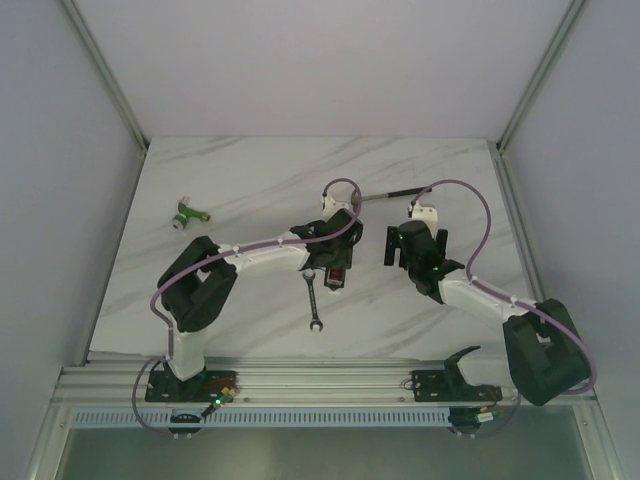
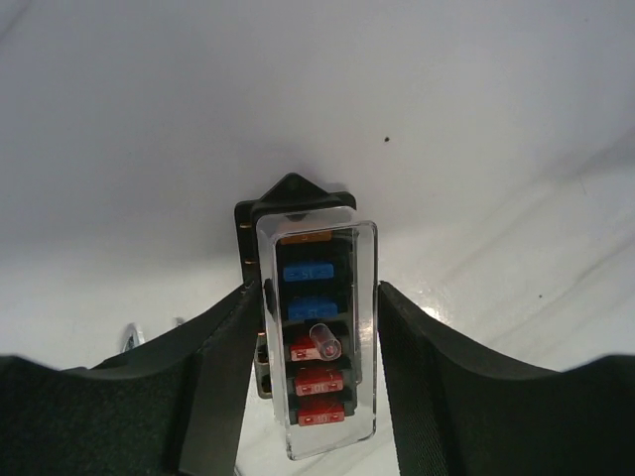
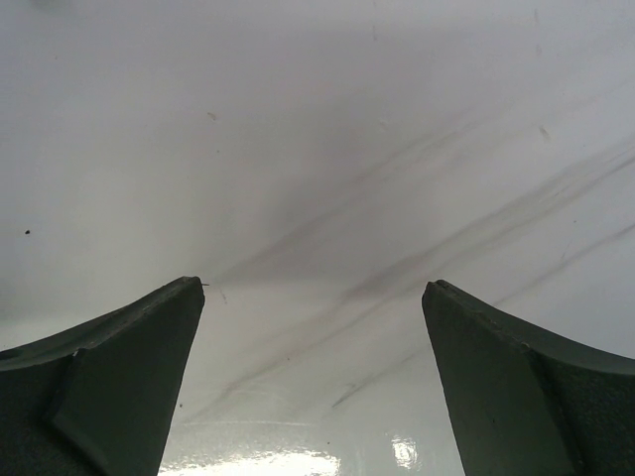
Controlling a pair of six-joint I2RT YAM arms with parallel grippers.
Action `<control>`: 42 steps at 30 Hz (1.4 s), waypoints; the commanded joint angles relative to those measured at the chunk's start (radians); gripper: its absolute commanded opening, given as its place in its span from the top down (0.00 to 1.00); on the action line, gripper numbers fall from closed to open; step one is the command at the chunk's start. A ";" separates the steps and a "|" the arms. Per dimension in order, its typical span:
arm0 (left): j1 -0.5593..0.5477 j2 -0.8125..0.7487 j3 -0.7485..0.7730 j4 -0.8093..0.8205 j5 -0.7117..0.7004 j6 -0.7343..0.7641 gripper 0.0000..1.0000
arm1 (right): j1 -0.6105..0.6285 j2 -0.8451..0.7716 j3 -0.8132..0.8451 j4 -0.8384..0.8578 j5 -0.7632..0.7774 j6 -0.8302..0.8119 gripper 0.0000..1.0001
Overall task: Snap on the fuse box
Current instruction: Close the fuse box cover on the fuse box base.
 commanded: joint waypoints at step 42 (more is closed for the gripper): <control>0.177 -0.215 -0.335 0.364 0.317 -0.050 0.46 | -0.002 0.243 0.193 0.197 -0.794 0.176 0.41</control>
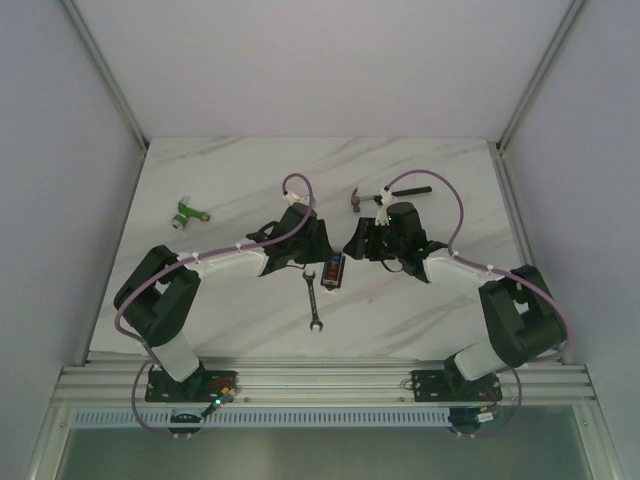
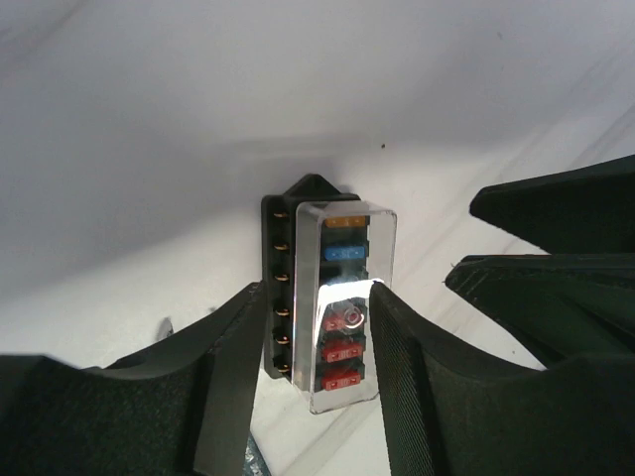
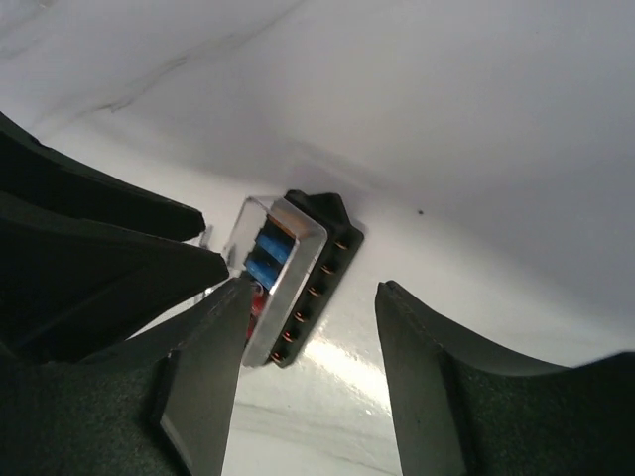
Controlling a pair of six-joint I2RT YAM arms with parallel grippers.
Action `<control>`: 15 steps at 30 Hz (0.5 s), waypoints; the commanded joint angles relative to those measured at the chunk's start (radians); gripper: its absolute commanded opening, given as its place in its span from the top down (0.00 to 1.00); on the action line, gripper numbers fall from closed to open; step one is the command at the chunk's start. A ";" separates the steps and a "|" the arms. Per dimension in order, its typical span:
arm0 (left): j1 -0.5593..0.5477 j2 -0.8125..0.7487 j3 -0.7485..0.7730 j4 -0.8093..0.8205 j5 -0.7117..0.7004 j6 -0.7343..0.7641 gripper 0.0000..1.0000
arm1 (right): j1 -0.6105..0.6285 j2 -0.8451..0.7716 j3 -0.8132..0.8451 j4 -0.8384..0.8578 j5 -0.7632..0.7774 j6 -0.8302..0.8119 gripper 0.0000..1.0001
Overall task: Snap on the fuse box
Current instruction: Close the fuse box cover on the fuse box base.
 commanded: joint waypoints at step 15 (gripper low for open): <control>0.039 0.149 0.035 0.065 0.157 0.015 0.60 | -0.006 0.236 0.113 0.006 -0.147 0.056 0.67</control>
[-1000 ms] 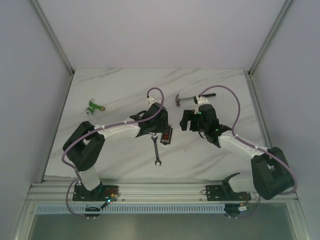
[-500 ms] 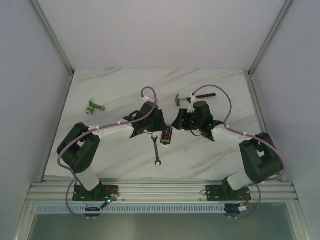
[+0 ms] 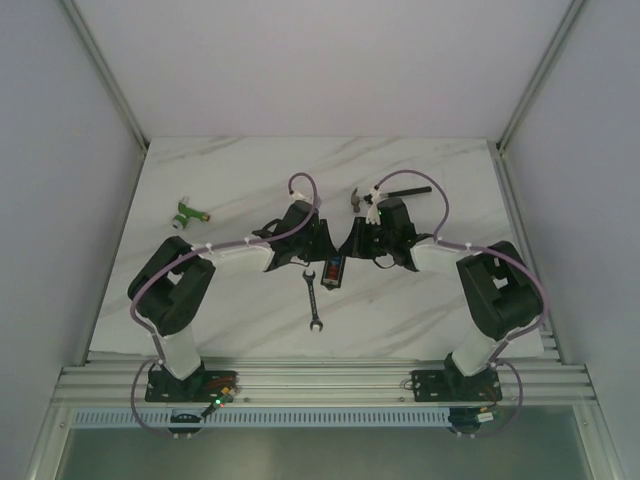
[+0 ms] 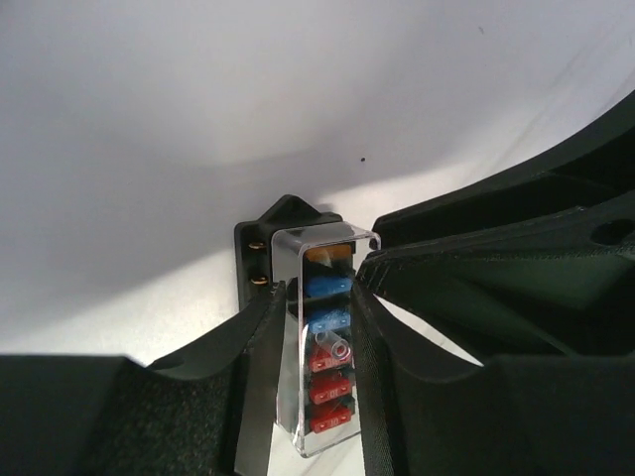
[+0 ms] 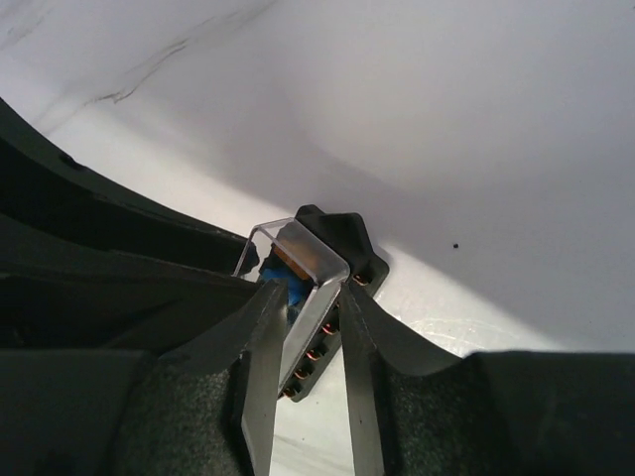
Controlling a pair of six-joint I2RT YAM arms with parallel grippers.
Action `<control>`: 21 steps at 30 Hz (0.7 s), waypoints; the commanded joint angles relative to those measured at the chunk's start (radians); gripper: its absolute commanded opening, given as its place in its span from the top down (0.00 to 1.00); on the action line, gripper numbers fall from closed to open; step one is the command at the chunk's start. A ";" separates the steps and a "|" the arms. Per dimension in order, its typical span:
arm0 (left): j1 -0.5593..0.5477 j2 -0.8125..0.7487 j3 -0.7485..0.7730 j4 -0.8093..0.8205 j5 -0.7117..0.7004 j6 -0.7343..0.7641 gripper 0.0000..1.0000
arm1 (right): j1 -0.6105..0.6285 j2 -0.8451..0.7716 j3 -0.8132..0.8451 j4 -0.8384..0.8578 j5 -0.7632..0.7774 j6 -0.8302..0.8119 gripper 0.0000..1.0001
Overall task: Snap on the fuse box
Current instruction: Close the fuse box cover on the fuse box base.
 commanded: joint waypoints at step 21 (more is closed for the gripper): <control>-0.003 -0.127 -0.174 0.158 0.137 -0.098 0.52 | -0.017 -0.105 0.030 -0.160 0.130 -0.128 0.40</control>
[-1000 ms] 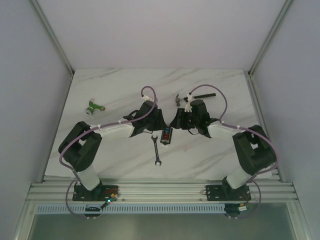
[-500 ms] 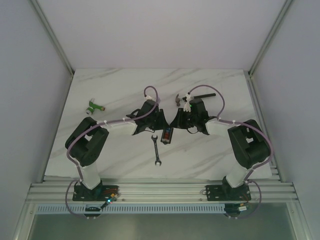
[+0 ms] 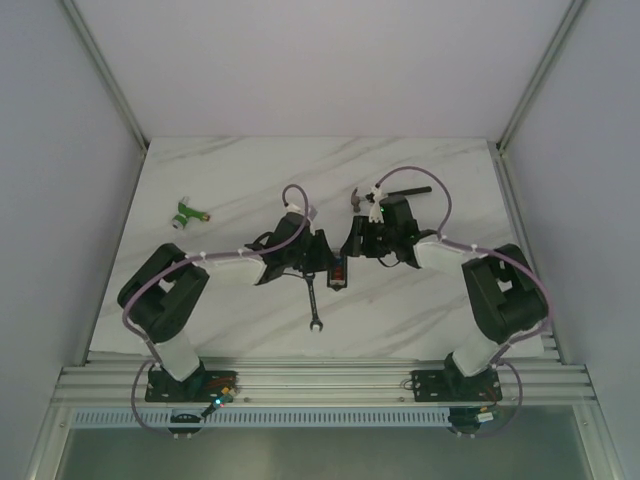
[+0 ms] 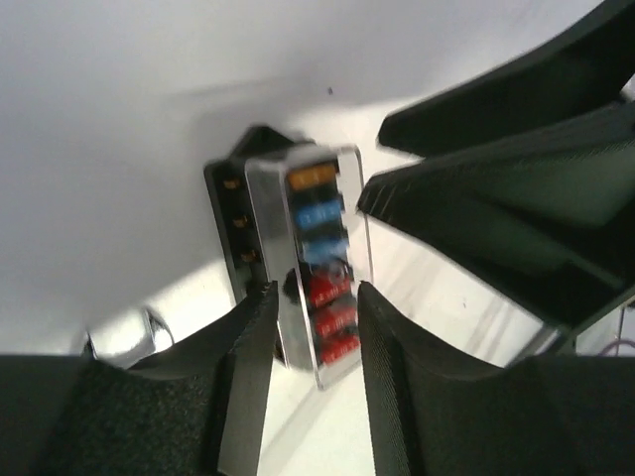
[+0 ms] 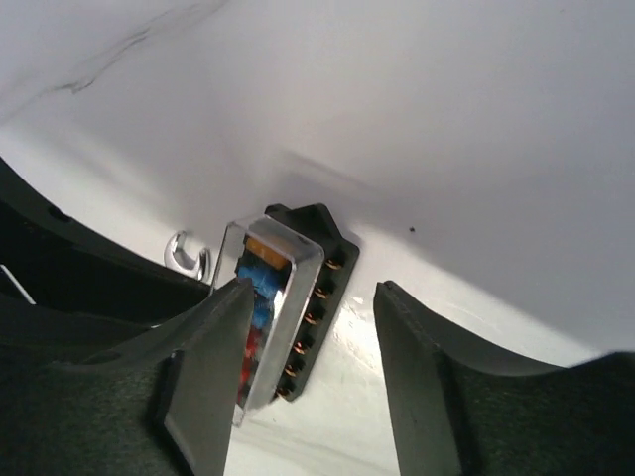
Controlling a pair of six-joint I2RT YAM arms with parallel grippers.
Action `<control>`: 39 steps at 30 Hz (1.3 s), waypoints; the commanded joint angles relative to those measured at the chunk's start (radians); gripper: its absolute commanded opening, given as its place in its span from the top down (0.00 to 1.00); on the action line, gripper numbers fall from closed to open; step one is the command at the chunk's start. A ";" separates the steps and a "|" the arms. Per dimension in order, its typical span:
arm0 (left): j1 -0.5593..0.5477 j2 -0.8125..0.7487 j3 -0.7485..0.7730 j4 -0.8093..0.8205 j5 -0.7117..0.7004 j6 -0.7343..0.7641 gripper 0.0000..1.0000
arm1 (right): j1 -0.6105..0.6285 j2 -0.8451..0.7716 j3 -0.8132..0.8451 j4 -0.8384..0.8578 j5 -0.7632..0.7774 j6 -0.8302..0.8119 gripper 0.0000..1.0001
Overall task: Snap on the fuse box
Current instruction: Close the fuse box cover on the fuse box base, then reset both arms
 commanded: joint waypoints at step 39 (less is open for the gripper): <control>0.693 -0.560 -0.599 0.525 -0.642 0.638 0.00 | -0.351 -0.118 -0.693 1.325 0.718 -0.460 0.00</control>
